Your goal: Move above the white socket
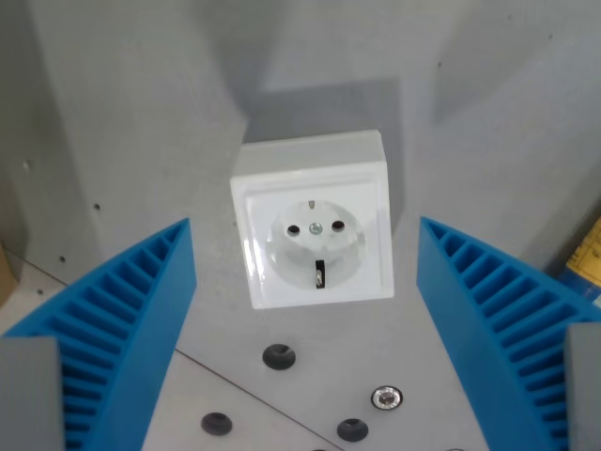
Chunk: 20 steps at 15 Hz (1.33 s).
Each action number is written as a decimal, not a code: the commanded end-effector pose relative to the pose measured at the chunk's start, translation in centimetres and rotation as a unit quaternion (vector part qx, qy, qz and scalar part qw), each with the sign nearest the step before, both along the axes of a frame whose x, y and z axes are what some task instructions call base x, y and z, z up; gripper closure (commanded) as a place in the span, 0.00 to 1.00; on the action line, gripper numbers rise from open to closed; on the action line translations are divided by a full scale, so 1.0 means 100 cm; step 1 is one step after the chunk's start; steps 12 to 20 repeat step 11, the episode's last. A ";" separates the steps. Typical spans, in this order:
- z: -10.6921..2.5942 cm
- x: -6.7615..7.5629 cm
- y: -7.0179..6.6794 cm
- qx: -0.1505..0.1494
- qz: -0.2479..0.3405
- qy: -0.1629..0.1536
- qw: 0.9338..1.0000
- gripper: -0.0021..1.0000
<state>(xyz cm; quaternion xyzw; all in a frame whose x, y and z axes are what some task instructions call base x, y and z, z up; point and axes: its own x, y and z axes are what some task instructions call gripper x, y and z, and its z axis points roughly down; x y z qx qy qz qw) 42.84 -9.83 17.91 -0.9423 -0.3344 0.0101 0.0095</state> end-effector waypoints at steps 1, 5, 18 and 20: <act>0.002 -0.017 -0.006 0.024 0.048 -0.085 0.995 0.00; 0.000 -0.021 -0.010 0.025 0.047 -0.085 0.995 0.00; -0.001 -0.024 -0.013 0.025 0.042 -0.086 0.995 0.00; -0.001 -0.024 -0.013 0.025 0.042 -0.086 0.995 0.00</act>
